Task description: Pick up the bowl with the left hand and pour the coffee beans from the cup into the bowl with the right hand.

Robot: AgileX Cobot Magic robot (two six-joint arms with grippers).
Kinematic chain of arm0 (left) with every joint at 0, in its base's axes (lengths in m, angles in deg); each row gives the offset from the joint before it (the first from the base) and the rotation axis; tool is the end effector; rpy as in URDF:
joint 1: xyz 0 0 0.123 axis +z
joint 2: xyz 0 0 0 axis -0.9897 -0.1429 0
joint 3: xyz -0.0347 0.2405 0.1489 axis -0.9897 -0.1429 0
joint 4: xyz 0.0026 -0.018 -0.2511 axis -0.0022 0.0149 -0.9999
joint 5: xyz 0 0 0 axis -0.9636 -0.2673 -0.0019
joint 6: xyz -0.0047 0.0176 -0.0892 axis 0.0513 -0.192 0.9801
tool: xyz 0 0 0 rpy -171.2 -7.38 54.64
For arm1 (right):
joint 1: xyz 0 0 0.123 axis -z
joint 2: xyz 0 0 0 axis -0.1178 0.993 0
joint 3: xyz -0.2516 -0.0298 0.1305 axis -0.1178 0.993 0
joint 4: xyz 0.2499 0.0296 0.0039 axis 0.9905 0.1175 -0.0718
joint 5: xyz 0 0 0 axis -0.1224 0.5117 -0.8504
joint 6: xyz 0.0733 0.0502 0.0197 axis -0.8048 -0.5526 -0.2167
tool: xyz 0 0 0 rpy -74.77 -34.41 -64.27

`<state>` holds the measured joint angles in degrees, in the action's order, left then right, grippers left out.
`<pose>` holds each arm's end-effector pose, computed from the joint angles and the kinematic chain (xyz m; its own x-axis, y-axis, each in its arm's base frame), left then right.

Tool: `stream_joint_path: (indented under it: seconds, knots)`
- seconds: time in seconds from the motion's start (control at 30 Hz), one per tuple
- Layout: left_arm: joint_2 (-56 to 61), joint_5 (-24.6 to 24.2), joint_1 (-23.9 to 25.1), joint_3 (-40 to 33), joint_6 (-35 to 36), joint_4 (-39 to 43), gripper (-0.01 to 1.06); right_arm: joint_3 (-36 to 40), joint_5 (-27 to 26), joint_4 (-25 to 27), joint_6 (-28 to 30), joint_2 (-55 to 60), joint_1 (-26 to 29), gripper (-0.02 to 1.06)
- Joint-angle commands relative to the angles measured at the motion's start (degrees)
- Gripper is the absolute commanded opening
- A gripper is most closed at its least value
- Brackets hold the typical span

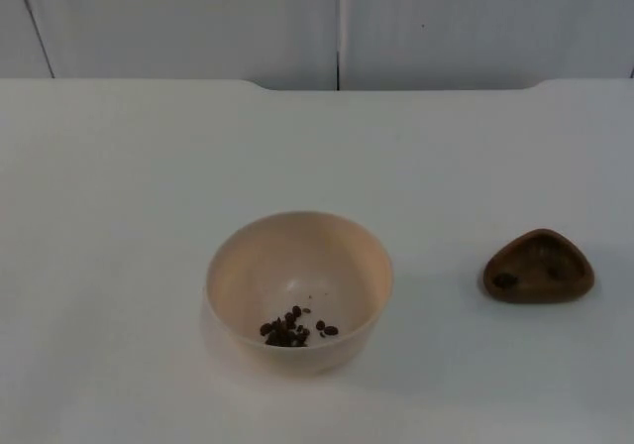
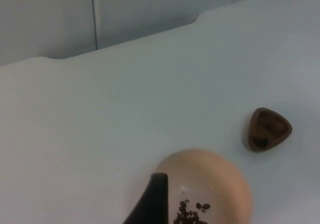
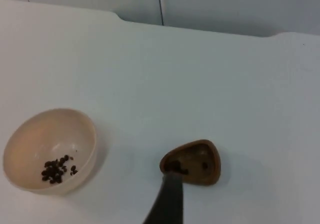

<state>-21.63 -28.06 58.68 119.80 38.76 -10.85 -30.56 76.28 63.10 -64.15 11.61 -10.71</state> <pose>0.1331 -0.0760 0.3600 -0.4850 0.1548 -0.8607 0.5169 0.8447 -0.1393 0.0882 0.0331 0.3428 -0.4808 -0.1026 -0.8708 -0.3243 0.9435 0.0679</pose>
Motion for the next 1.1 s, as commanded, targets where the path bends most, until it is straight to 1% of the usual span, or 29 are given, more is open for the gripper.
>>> stream_joint_path:
  seconds: [0.0,0.1,0.23,0.3,0.37,0.43,0.5,0.53,0.67,0.7,0.73,0.8,0.93,1.07]
  knots:
    - [3.0,0.4,-0.2,-1.4,-0.2,-0.3,0.87,0.2,1.1,0.3,0.4,-2.0,0.1,0.73]
    - [8.9,0.2,-0.2,-4.4,-0.2,-0.3,0.87,0.4,2.0,0.3,0.4,-5.9,0.1,0.73]
    - [15.5,-1.5,-0.2,-6.9,-0.2,-0.3,0.87,0.7,3.5,0.3,0.4,-10.2,0.1,0.73]
    - [19.4,-1.7,-0.2,-8.0,-0.2,0.0,0.87,0.7,5.6,0.3,2.0,-13.6,0.1,0.73]
    - [21.2,-2.0,-0.2,-8.4,-0.2,0.5,0.87,0.7,6.3,0.2,2.7,-14.8,0.1,0.73]
    - [24.2,-3.9,-0.2,-8.4,-0.2,2.0,0.87,0.7,7.8,0.2,4.3,-17.4,0.1,0.73]
    - [27.0,-6.8,-0.2,-8.4,-0.2,3.6,0.87,0.7,8.9,0.2,4.6,-20.0,0.1,0.73]
    - [27.0,-6.8,-0.2,-8.4,-0.2,3.6,0.87,0.7,8.9,0.2,4.6,-20.0,0.1,0.73]
    - [31.3,-13.8,-0.2,-8.4,0.5,5.0,0.87,0.7,11.2,0.2,5.2,-24.4,0.1,0.73]
    - [31.3,-13.8,-0.2,-8.4,0.5,5.0,0.87,0.7,11.2,0.2,5.2,-24.4,0.1,0.73]
    - [32.8,-15.7,-0.2,-8.4,0.5,5.3,0.87,0.7,11.8,0.2,5.2,-26.2,0.1,0.73]
    - [34.3,-17.4,-0.2,-8.4,0.5,5.6,0.87,0.7,12.3,0.2,5.2,-28.2,0.1,0.73]
    - [36.7,-17.8,-0.2,-9.8,0.8,6.2,0.87,0.9,13.6,0.1,5.9,-31.0,0.1,0.73]
    - [39.6,-17.7,-0.2,-13.2,4.1,8.5,0.87,3.5,14.5,0.9,6.1,-31.1,0.1,0.73]
